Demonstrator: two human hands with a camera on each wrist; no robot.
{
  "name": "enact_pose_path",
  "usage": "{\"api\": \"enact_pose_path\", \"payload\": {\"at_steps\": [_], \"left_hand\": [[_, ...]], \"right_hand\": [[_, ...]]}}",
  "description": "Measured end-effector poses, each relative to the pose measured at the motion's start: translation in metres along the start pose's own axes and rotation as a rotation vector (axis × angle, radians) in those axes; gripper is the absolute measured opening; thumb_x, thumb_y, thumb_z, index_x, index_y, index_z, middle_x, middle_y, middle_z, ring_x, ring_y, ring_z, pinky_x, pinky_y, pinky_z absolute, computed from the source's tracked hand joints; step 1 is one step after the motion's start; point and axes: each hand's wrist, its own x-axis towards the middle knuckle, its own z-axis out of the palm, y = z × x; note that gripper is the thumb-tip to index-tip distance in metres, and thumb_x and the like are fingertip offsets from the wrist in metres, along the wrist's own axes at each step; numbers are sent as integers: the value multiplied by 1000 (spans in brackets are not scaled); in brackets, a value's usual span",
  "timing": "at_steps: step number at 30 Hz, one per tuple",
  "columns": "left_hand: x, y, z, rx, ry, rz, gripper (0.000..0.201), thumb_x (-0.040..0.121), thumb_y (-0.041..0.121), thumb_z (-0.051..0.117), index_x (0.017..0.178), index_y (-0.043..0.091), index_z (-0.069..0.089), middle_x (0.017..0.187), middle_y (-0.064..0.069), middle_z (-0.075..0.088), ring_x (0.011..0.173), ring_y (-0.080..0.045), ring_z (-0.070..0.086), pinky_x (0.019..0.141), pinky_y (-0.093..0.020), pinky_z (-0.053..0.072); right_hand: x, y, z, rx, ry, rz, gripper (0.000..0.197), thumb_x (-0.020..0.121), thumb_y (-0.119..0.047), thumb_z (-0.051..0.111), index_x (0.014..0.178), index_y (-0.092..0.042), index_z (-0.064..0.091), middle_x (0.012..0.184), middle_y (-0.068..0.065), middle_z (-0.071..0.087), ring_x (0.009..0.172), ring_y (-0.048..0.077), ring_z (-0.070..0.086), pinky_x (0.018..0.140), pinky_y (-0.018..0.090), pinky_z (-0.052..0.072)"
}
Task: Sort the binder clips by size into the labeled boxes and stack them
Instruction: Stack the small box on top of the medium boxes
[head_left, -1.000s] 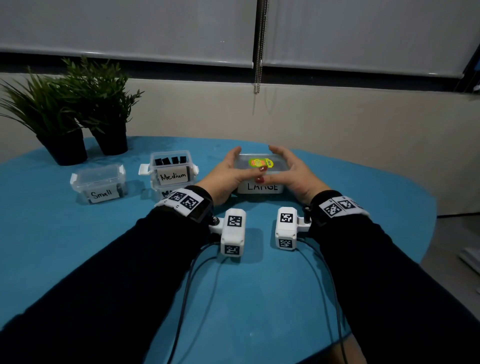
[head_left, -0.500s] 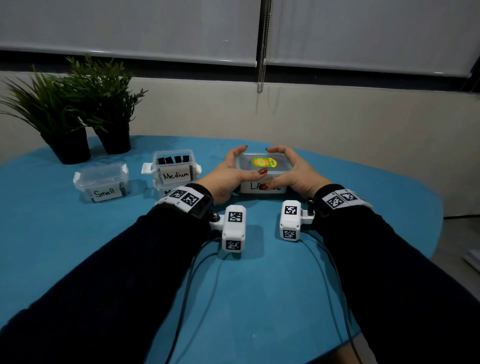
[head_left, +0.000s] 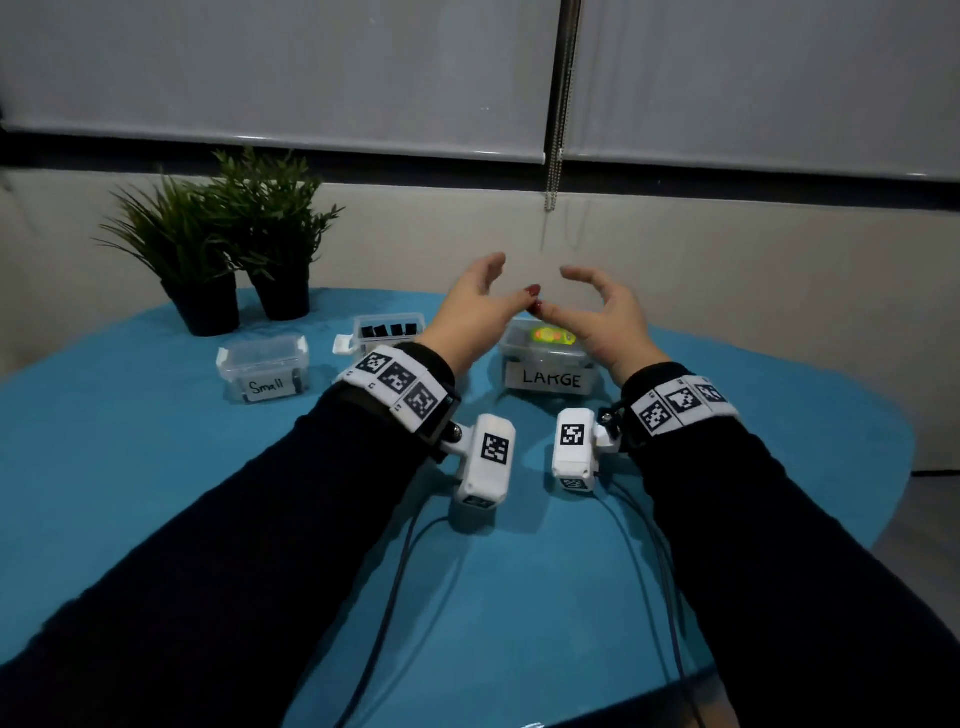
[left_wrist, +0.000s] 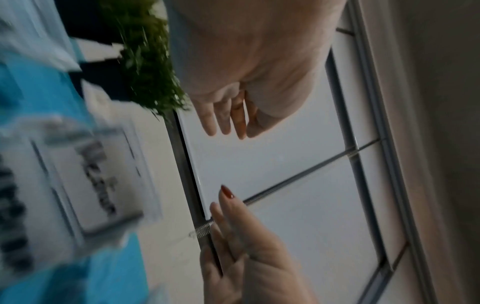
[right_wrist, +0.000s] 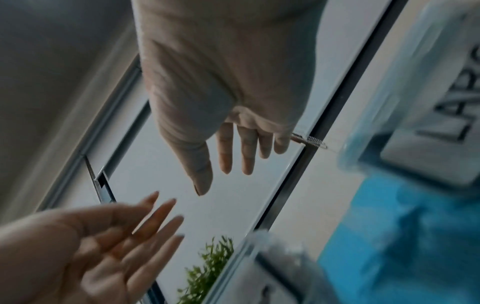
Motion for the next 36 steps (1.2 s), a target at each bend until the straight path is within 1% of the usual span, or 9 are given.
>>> {"api": "enact_pose_path", "payload": {"at_steps": [4, 8, 12, 16, 19, 24, 27, 32, 36], "left_hand": [[-1, 26, -36, -144, 97, 78, 53, 91, 5, 70, 141, 5, 50, 135, -14, 59, 125, -20, 58, 103, -27, 49], [-15, 36, -92, -173, 307, 160, 36, 92, -7, 58, 125, 5, 63, 112, -4, 68, 100, -6, 64, 79, -16, 50], [-40, 22, -155, -85, 554, 163, 42, 87, -12, 51, 120, 9, 68, 114, 0, 69, 107, -11, 65, 89, -22, 53], [-60, -14, -212, 66, 659, 27, 38, 74, 14, 64, 104, 36, 70, 117, 0, 68, 112, -20, 64, 99, -41, 54], [-68, -39, -236, 154, 578, -148, 72, 65, 24, 87, 132, 32, 59, 137, -2, 58, 125, -21, 56, 110, -42, 44], [-71, -60, -248, 64, 278, -394, 134, 49, 14, 99, 159, 20, 22, 148, -12, 46, 120, -32, 59, 104, -45, 50], [-68, -62, -248, 218, 272, -416, 112, 68, 0, 89, 158, 18, 24, 146, -12, 48, 118, -33, 59, 102, -45, 51], [-64, -64, -243, 262, 294, -398, 57, 83, 5, 79, 134, 8, 54, 109, -8, 67, 80, -15, 63, 58, -22, 49], [-55, -56, -236, 154, 340, -257, 51, 83, 4, 78, 130, 2, 59, 114, -13, 71, 93, -19, 69, 79, -29, 57]], "right_hand": [[3, -32, 38, 25, 24, -78, 51, 74, -31, 88, 120, -20, 68, 128, -2, 61, 120, 11, 56, 89, 18, 44], [3, -55, 87, 52, -69, -100, 43, 76, -22, 87, 115, -16, 70, 120, 3, 66, 115, 11, 60, 94, 23, 46], [-11, -65, 124, 109, -212, 8, 51, 78, -22, 85, 125, -17, 65, 129, 5, 60, 121, 18, 55, 100, 35, 46], [-26, -49, 144, 103, -374, 81, 95, 60, -30, 96, 143, -26, 49, 147, 9, 43, 126, 17, 42, 106, 39, 41], [-30, -35, 151, 124, -442, 150, 126, 40, -32, 102, 148, -33, 37, 146, 11, 49, 127, 26, 55, 109, 48, 45], [-31, -16, 154, 183, -454, 196, 112, 61, -5, 93, 152, -24, 30, 121, 2, 66, 112, 25, 66, 97, 52, 55], [-31, -7, 155, 208, -428, 200, 105, 52, -20, 98, 141, -24, 42, 118, 4, 70, 109, 24, 69, 90, 46, 59], [-32, -2, 156, 251, -417, 213, 65, 68, -4, 90, 122, -13, 56, 113, 12, 72, 104, 28, 71, 81, 44, 62], [-32, -3, 157, 270, -433, 220, 59, 69, -3, 88, 119, -14, 58, 112, 12, 73, 102, 28, 72, 80, 48, 62]]}}
